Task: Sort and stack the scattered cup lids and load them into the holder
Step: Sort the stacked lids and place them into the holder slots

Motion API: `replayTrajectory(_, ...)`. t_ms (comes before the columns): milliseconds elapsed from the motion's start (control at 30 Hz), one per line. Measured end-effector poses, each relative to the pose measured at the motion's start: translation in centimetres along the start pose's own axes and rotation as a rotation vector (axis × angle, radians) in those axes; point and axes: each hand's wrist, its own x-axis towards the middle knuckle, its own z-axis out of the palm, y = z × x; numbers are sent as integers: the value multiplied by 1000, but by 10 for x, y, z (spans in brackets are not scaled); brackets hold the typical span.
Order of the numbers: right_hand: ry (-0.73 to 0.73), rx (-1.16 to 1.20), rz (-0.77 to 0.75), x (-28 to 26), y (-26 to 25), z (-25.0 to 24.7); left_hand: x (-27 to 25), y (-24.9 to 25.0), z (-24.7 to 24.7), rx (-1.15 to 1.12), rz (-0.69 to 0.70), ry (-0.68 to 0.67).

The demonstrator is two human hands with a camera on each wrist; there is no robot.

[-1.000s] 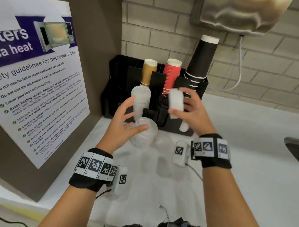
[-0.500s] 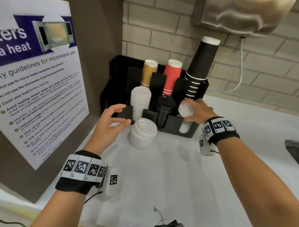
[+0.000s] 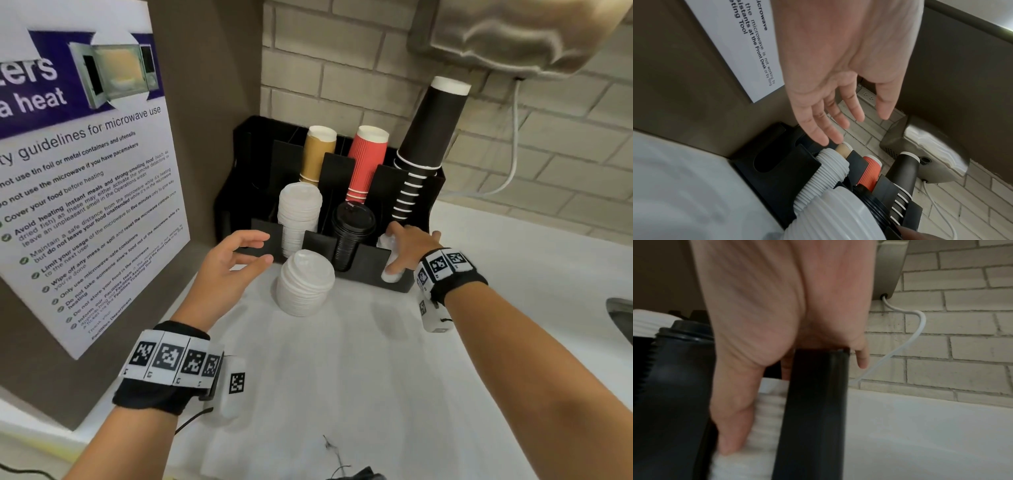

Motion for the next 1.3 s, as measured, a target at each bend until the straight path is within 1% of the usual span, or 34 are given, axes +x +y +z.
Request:
replayTrajectory(100,23,-42,-27,-1,-2,5,1,-2,-1,10,5,2)
replayTrajectory(233,81,-159,-51,-7,-8,11,3,-3,-1,10,4,0)
replayTrajectory(333,-44,-208,-39,-12,-10,2,3,-4,0,9,1,-7)
replayTrajectory(367,-59,-203,-18,-13,-11,-4,3,-5,-1,7,2,-7)
replayTrajectory(400,-18,-180,-3,-16,-14,-11,4,-5,-1,4,3,-7)
replayTrajectory(433,84,-137,1,-19,-17,-18,4,-6,-1,0,3,-6)
replayTrajectory(467,227,-81,-18,-23,-23,-24,5,-6,-1,-3,2,-6)
replayTrajectory(500,361,-11,-67,-25,-30,-29,6,-7,-1,-6,-1,-6)
replayTrajectory(533,438,82,-146,-27,-40,-33,6,-7,0,-11,-3,-6)
replayTrajectory(567,432,189,-243,-30,-52,-37,7,-7,0,-17,-4,-7)
replayTrajectory(600,365,294,-340,-32,-65,-39,8,-8,1,-24,-5,-9)
replayTrajectory(633,264,367,-424,-35,-77,-38,8,-8,1,-31,-4,-10)
replayTrajectory(667,150,387,-481,-37,-89,-36,8,-8,2,-36,-1,-12)
replayTrajectory(733,-45,303,-504,-41,-110,-26,8,-9,3,-44,5,-17)
replayTrajectory(800,-166,208,-464,-39,-123,-12,8,-9,3,-50,6,-18)
replayTrajectory(833,-202,187,-437,-38,-127,-6,8,-10,3,-48,4,-17)
replayTrajectory(900,-216,203,-400,-37,-131,2,7,-10,2,-44,-2,-15)
replayTrajectory(1033,-176,270,-377,-37,-134,11,6,-11,-1,-50,-10,-10)
replayTrajectory(1167,-167,233,-362,-38,-138,14,5,-11,-2,-52,-17,-12)
replayTrajectory(1300,-174,234,-377,-39,-139,16,5,-10,-3,-53,-17,-6)
